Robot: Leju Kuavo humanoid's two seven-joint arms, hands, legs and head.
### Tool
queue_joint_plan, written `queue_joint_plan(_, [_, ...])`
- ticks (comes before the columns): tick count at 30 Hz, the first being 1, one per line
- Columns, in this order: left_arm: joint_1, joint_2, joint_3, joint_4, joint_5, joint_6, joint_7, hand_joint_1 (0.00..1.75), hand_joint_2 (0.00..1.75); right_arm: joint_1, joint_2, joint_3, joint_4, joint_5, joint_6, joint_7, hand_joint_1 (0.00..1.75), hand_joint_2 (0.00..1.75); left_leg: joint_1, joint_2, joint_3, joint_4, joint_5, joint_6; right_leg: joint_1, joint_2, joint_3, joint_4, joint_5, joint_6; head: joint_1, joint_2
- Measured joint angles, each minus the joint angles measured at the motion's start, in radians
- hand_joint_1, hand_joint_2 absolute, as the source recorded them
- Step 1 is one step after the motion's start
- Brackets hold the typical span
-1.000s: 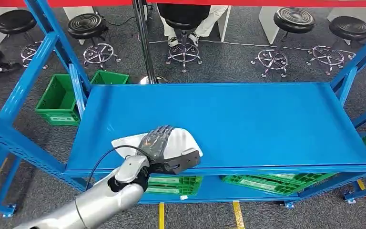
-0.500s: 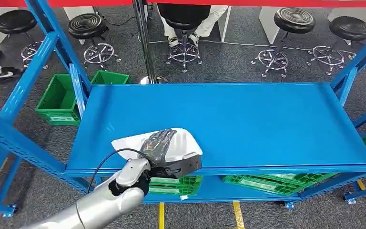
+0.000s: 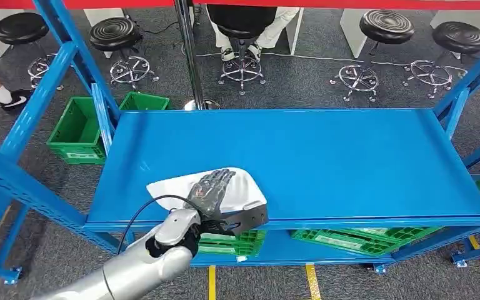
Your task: Take the parts from the cabinet and place them on the table.
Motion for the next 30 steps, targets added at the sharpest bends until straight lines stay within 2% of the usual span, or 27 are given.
queue_joint_plan(27, [-0.018,-0.019,0.0,0.022,0.007,0.002,-0.013,1.75,1.75,0.0,0.0,0.0,0.0,0.0,0.0,0.0,0.0,1.75,0.0,0.001,0.004,0.0,0.0,0.0,0.0,0.0,0.004,0.0,0.0,0.0,0.0,0.0])
queue_joint_plan(30, [-0.018,-0.02,0.0,0.021,0.011,0.02,-0.039,1.75,1.75,0.0,0.0,0.0,0.0,0.0,0.0,0.0,0.0,1.75,0.0,0.001,0.004,0.0,0.0,0.0,0.0,0.0,0.004,0.0,0.0,0.0,0.0,0.0])
